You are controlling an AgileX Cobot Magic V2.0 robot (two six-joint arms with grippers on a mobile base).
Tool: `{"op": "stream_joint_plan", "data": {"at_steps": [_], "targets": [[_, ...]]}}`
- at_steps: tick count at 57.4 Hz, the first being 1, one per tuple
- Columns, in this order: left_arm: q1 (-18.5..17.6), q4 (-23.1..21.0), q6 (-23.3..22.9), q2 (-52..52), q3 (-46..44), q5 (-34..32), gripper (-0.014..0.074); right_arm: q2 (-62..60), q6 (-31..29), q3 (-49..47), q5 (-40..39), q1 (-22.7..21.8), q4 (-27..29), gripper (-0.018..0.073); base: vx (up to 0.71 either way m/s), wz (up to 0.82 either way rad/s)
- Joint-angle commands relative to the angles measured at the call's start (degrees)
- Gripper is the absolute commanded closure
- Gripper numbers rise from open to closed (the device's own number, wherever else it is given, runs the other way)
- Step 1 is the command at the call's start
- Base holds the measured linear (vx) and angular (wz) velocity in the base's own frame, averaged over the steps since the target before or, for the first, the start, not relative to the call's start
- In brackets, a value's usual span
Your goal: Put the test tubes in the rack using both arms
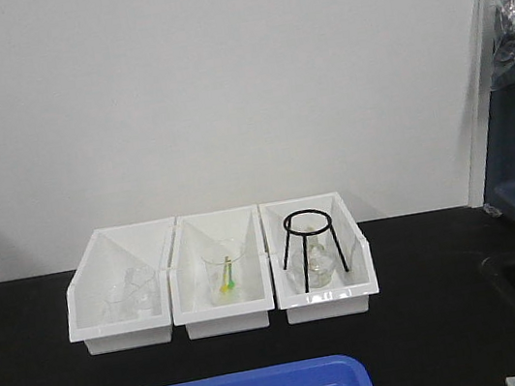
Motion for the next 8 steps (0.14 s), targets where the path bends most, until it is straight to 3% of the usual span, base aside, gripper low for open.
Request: {"op": "stream_joint_plan", "data": {"at_steps": [1, 8], "targets": [[0.13, -0.41, 0.05, -0.16, -1.47, -4.40, 0.0601, -0.61, -0.46, 0.79, -5.01, -0.15, -0.52, 0.0571, 0.00, 0.00], [0.13, -0.41, 0.05, -0.16, -1.47, -4.40, 0.0601, -0.61, -0.46, 0.79, -5.01, -0.15, -0.52, 0.0571, 0.00, 0.00]]}}
